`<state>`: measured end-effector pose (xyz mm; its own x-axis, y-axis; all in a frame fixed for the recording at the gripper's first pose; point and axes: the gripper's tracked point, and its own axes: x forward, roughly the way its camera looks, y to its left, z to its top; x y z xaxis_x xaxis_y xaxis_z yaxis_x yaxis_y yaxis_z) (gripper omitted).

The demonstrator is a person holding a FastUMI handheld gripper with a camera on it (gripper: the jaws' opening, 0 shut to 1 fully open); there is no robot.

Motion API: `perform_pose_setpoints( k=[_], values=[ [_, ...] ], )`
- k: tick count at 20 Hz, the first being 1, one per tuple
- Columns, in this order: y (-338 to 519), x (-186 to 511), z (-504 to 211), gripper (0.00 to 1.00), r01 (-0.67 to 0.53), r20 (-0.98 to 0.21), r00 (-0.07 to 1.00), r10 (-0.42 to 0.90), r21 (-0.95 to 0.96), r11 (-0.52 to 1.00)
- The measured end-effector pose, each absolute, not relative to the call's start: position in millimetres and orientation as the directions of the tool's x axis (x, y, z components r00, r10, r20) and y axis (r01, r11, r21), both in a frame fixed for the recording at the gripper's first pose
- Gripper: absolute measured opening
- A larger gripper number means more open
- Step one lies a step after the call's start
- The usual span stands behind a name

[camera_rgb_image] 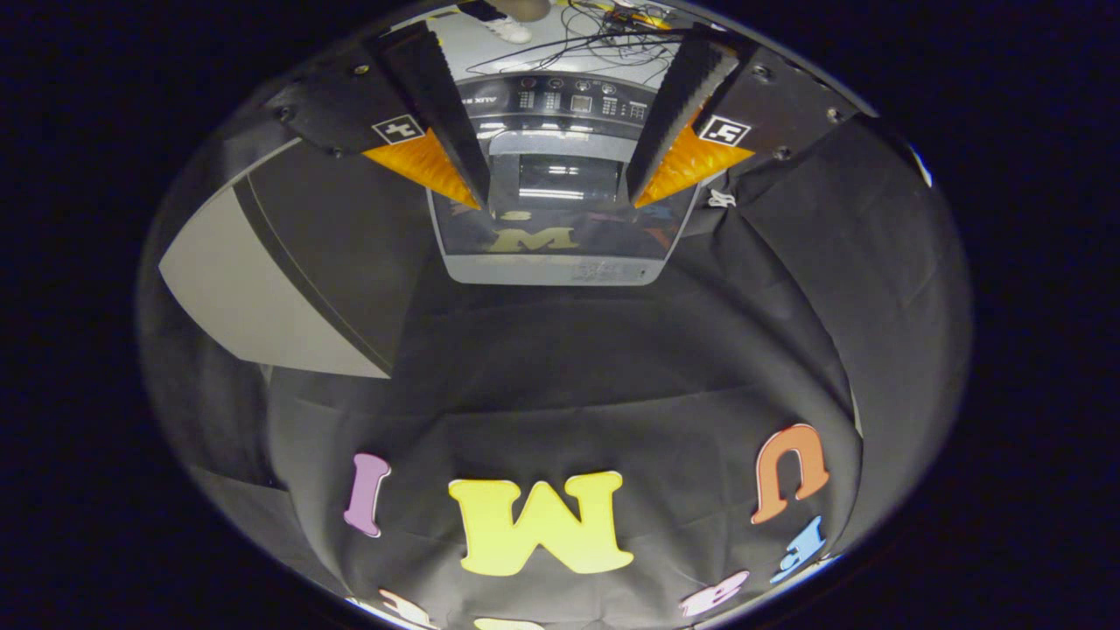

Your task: Put the clothes into the washing machine and then close the washing machine lid.

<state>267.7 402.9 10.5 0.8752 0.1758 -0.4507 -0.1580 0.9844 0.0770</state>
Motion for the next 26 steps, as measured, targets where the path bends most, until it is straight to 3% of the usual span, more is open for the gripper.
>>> perform_pose_setpoints(
  k=[6,14,26],
  values=[
    [371,251,46,0.99,-0.136,-0.387,0.906,0.170,0.113,0.984],
    [318,198,138,0.98,-0.195,-0.193,0.956,0.221,0.144,0.970],
    [165,126,188,0.99,-0.145,-0.039,0.988,0.152,0.146,0.979]
  ],
)
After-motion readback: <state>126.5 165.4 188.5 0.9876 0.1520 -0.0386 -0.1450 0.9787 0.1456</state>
